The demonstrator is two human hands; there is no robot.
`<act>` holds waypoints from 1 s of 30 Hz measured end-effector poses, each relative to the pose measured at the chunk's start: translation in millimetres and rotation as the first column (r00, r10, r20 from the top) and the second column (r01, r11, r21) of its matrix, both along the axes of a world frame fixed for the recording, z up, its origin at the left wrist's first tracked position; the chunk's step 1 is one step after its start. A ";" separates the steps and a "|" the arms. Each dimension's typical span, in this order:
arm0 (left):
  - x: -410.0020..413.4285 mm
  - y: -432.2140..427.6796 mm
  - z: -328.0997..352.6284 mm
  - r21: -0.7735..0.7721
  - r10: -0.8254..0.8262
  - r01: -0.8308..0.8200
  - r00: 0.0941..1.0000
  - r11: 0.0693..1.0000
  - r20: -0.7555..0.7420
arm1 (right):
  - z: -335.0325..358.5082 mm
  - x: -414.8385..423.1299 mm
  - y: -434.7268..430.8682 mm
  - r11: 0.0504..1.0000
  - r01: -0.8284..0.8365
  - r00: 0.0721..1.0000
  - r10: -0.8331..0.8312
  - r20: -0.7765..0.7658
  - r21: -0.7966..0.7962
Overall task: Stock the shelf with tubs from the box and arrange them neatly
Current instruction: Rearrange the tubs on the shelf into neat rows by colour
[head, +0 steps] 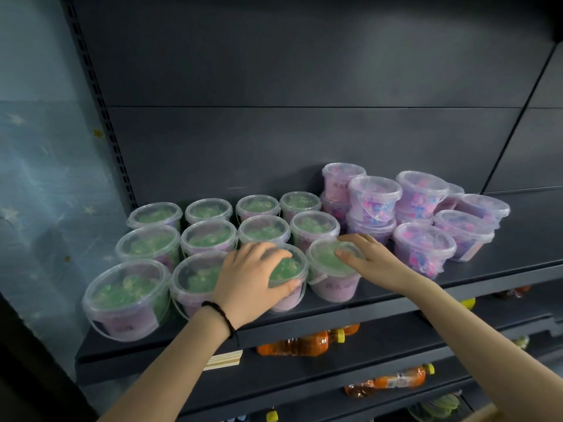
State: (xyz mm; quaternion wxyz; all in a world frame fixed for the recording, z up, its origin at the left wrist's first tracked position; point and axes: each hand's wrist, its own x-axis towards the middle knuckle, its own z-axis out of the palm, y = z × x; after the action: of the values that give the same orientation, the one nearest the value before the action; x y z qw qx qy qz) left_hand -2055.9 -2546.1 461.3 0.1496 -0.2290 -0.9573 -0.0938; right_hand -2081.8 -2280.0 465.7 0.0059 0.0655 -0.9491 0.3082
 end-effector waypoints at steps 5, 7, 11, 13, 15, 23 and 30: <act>-5.8 64.2 1.1 0.018 0.001 0.000 1.000 1.000 -0.023 | -4.1 -5.3 44.0 0.998 -0.027 0.990 0.017 -0.142 -0.065; -9.2 89.6 -1.0 0.039 0.018 -0.017 0.999 0.999 -0.049 | -6.6 -8.5 67.7 0.999 -0.033 0.969 0.023 -0.245 -0.039; -12.3 123.2 -10.9 0.026 0.107 -0.106 0.993 0.994 -0.049 | -5.7 -19.9 122.4 0.998 0.014 0.920 0.009 -0.392 0.057; -12.7 131.3 -12.5 0.028 0.157 -0.155 0.985 0.988 -0.074 | -4.6 -27.4 151.4 0.990 0.050 0.926 0.002 -0.377 0.129; -12.2 136.3 -12.6 0.047 0.189 -0.185 0.977 0.982 -0.101 | -2.9 -31.7 177.1 0.983 0.060 0.947 -0.002 -0.321 0.173; -10.9 159.0 -6.6 0.007 0.301 -0.302 0.946 0.953 -0.119 | -2.4 -30.5 210.6 0.947 -0.205 0.936 0.263 -0.235 0.246; -9.5 192.8 -6.5 0.087 0.123 -0.111 0.981 0.990 -0.151 | 0.0 -28.8 201.4 0.871 -0.483 0.858 0.492 -0.150 0.093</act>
State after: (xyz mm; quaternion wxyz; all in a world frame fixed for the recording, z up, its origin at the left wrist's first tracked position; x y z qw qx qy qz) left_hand -2065.4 -2353.3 454.7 0.2379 -0.1730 -0.9500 -0.1043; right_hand -2110.5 -2078.6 465.7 0.0064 0.3293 -0.9054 0.2680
